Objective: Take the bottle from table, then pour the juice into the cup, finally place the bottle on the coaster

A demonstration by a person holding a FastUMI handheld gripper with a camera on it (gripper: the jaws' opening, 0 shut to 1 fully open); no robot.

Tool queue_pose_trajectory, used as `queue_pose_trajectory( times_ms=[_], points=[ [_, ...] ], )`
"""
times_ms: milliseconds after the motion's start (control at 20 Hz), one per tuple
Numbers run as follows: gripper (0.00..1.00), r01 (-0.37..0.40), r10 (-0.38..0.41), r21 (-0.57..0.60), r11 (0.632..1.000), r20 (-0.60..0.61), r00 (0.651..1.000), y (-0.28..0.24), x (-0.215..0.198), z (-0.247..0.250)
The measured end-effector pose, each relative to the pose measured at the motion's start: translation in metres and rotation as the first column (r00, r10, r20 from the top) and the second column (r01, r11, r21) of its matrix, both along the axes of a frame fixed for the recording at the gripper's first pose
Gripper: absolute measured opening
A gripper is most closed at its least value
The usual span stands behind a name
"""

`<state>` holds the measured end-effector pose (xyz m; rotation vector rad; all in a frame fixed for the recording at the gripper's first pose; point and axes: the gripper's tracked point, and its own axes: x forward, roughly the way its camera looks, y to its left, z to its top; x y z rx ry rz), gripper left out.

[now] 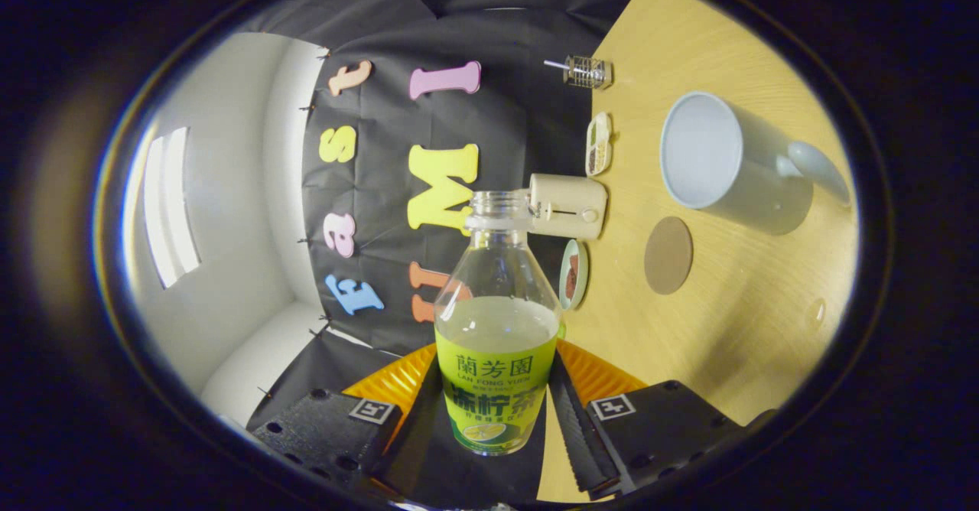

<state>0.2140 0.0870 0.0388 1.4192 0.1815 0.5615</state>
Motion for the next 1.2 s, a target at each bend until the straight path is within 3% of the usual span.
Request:
queue_pose_trajectory(
  times_ms=[250, 800, 1200],
  points=[
    [0.78, -0.03, 0.028, 0.161, 0.986, 0.01, 1.0, -0.012, 0.003, 0.002],
    [0.78, -0.05, 0.055, 0.341, 0.939, -0.004, 0.998, -0.029, -0.003, 0.008],
    [0.78, -0.057, 0.053, 0.382, 0.922, 0.021, 0.998, -0.039, -0.005, 0.014]
  ],
)
